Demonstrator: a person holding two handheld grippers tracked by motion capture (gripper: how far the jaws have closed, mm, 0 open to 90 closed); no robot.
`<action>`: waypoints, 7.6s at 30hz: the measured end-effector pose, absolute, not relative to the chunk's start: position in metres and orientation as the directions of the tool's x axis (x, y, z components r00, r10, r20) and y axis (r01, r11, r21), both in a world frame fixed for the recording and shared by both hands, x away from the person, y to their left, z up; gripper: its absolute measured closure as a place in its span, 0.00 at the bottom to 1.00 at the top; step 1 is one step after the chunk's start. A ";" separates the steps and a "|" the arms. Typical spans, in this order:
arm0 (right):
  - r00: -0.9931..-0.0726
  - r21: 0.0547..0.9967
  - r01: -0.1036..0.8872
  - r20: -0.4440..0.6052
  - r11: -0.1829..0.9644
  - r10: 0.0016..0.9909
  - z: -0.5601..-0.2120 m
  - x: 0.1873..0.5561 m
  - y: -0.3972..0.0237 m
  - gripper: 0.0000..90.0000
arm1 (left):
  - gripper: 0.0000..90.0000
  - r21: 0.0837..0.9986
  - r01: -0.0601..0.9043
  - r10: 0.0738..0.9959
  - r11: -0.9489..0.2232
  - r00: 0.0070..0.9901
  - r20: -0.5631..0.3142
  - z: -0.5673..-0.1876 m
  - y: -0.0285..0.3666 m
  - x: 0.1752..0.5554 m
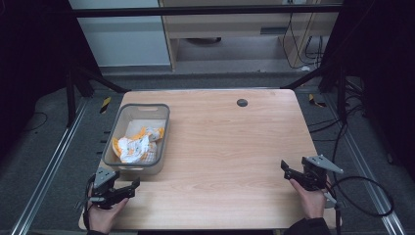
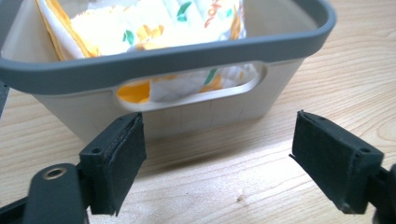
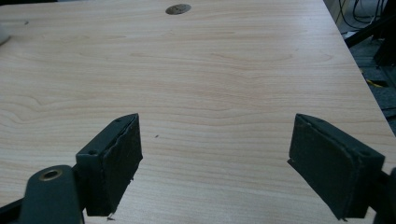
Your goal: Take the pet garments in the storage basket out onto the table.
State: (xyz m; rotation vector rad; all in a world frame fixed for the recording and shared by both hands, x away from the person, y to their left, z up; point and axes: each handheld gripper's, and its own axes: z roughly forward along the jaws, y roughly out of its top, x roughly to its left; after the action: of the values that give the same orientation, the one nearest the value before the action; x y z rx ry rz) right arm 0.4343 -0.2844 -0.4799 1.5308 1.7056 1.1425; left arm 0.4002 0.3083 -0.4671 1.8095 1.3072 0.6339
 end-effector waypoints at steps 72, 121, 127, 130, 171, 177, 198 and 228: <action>-0.281 0.866 0.494 0.076 0.076 0.957 -0.481 0.433 -0.268 0.17 | 0.19 0.901 0.427 0.916 -0.076 0.388 -0.106 -0.378 0.304 0.445; -0.304 0.856 0.510 0.082 0.090 0.949 -0.482 0.433 -0.265 0.16 | 0.21 0.719 0.621 0.893 -0.313 0.450 0.000 -0.370 0.289 0.527; -0.302 0.859 0.504 0.079 0.089 0.950 -0.482 0.433 -0.265 0.16 | 0.21 0.694 0.644 0.887 -0.323 0.461 -0.014 -0.374 0.291 0.534; -0.303 0.857 0.507 0.081 0.089 0.950 -0.482 0.433 -0.265 0.16 | 0.22 0.686 0.648 0.884 -0.332 0.466 -0.013 -0.376 0.291 0.536; -0.318 0.843 0.527 0.082 0.104 0.945 -0.484 0.435 -0.263 0.15 | 0.26 0.527 0.713 0.853 -0.463 0.521 0.045 -0.406 0.267 0.556; -0.321 0.840 0.532 0.079 0.110 0.944 -0.485 0.435 -0.262 0.15 | 0.36 0.507 0.720 0.850 -0.475 0.525 0.051 -0.411 0.265 0.557; -0.324 0.840 0.530 0.069 0.120 0.944 -0.485 0.436 -0.262 0.14 | 0.82 0.456 0.757 0.859 -0.467 0.510 0.033 -0.416 0.268 0.559; -0.323 0.838 0.532 0.071 0.119 0.944 -0.485 0.435 -0.262 0.14 | 0.84 0.607 0.683 0.875 -0.405 0.482 0.042 -0.348 0.284 0.538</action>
State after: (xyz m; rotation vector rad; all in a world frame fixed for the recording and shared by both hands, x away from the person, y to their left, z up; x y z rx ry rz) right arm 0.4349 -0.2619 -0.4845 1.4247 1.9144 1.1074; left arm 0.5379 0.2844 -0.3481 2.2105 1.2853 0.4874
